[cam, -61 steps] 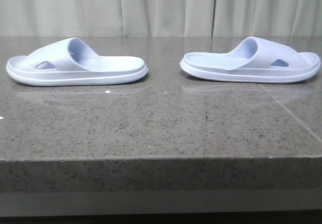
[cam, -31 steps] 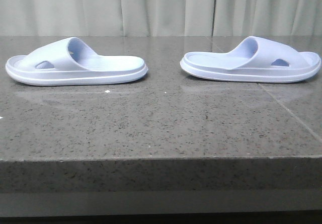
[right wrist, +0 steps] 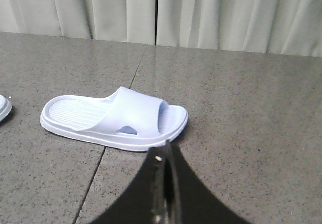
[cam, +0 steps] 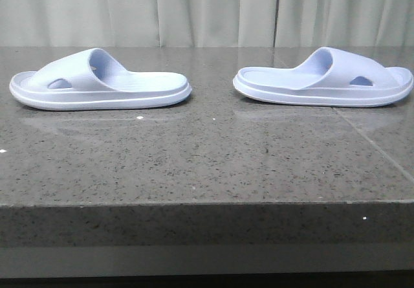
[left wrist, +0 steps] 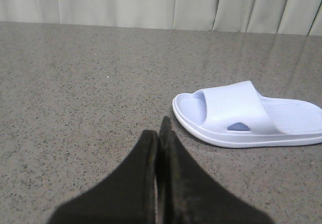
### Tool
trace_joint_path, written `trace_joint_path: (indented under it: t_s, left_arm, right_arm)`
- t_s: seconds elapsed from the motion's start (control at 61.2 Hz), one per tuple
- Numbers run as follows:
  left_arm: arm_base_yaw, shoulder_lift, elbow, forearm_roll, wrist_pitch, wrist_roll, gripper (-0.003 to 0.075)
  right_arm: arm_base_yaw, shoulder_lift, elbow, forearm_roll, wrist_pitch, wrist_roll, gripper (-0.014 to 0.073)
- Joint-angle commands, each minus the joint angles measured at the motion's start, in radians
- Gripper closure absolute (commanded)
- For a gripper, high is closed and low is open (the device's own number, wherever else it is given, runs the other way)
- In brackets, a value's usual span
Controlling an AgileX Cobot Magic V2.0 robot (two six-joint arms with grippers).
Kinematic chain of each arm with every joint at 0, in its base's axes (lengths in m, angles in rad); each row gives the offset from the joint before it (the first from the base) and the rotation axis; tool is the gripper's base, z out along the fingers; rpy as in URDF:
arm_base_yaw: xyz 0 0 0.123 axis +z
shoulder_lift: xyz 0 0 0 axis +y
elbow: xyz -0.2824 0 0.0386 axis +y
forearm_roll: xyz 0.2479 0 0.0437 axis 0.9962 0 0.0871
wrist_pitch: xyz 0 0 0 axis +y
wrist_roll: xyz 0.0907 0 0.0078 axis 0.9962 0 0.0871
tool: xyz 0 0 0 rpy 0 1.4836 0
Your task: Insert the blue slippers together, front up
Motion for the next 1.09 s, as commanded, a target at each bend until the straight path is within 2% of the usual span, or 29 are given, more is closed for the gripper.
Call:
trace_joint_path:
  t_s: [0.0,0.163,0.212,0.261,0.31,0.425,0.474,0.539,0.604,0.653,0.898,0.996,1.078]
  left_arm:
    - [0.001,0.052,-0.063,0.002,-0.069,-0.009,0.0739]
    - [0.001,0.060,-0.071,0.002,-0.076,-0.009,0.0736]
    - [0.001,0.060,-0.071,0.002,-0.076,-0.009,0.0712]
    - [0.001,0.060,-0.071,0.002,-0.081,-0.009,0.0652]
    - [0.001,0.060,-0.071,0.002,-0.085,-0.009,0.0557]
    - [0.001,0.060,-0.071,0.002,-0.087,-0.009,0.0228]
    - [0.001,0.060,-0.071,0.002,-0.089,-0.009,0.0121]
    - [0.001,0.060,-0.071,0.002,-0.091,-0.009,0.0038]
    - [0.001,0.060,-0.071,0.002,-0.091,-0.009,0.0027]
    - [0.001,0.060,-0.071,0.002,-0.093,-0.009,0.0027]
    - [0.001,0.093,-0.081,-0.025,-0.127,-0.009,0.0027]
    - [0.001,0.189,-0.120,-0.045,-0.121,-0.009,0.0033]
    - [0.001,0.290,-0.167,-0.044,-0.121,-0.009,0.0070]
  right_arm:
    - [-0.003,0.056,-0.066,-0.018,-0.065,-0.006,0.0653]
    - [-0.003,0.065,-0.069,-0.018,-0.094,-0.006,0.0652]
    - [-0.003,0.065,-0.069,-0.018,-0.094,-0.006,0.0645]
    - [-0.003,0.065,-0.069,-0.018,-0.094,-0.006,0.0614]
    - [-0.003,0.065,-0.069,-0.018,-0.094,-0.006,0.0550]
    - [-0.003,0.065,-0.069,-0.018,-0.094,-0.006,0.0287]
    - [-0.003,0.065,-0.069,-0.018,-0.094,-0.006,0.0169]
    - [-0.003,0.065,-0.069,-0.019,-0.094,-0.006,0.0036]
    - [-0.003,0.065,-0.069,-0.019,-0.094,-0.006,-0.0034]
    - [-0.003,0.065,-0.069,-0.019,-0.094,-0.006,-0.0055]
    - [-0.003,0.065,-0.069,-0.019,-0.094,-0.006,-0.0050]
    - [-0.003,0.065,-0.069,-0.018,-0.094,-0.006,-0.0050]
    - [-0.003,0.065,-0.069,-0.018,-0.090,-0.006,-0.0050]
